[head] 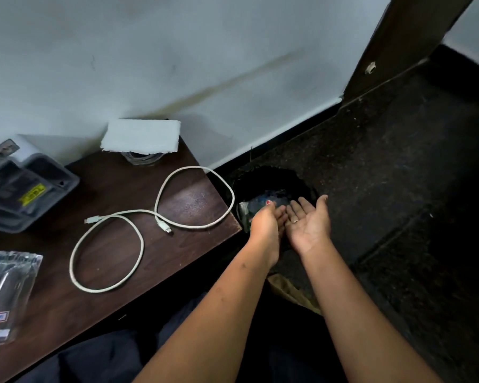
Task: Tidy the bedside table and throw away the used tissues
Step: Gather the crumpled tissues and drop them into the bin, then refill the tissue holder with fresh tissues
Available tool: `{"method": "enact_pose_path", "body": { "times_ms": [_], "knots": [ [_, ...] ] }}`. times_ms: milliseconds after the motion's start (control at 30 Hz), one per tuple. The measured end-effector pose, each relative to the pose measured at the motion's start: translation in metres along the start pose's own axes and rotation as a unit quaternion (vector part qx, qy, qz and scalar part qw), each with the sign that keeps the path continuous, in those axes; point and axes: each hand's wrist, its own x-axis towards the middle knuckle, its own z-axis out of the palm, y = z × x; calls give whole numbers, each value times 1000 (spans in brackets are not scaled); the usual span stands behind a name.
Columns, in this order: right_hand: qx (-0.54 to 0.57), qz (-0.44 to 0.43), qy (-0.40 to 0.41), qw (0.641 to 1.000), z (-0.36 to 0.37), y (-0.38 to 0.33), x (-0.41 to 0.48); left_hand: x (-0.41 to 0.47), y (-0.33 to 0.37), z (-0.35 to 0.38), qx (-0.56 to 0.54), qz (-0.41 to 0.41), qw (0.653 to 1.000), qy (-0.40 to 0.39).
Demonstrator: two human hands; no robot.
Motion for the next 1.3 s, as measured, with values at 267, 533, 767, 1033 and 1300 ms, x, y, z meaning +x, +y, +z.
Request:
{"method": "enact_pose_path", "body": {
  "times_ms": [267, 533, 767, 1033, 1300],
  "knots": [
    [-58, 3, -167, 984, 73, 40, -70, -53, 50, -71, -89, 134, 986, -42],
    [-188, 49, -330, 924, 151, 130, -145, -116, 126, -190, -66, 313, 946, 46],
    [-343, -19, -328, 880, 185, 199, -153, -132, 147, -293, -9, 376, 904, 205],
    [-492, -167, -329, 788, 217, 232, -104, -113, 167, -349, 105, 387, 857, 325],
    [-557, -227, -364, 711, 235, 256, -73, -101, 193, -347, 341, 339, 803, 353]
  ]
}}
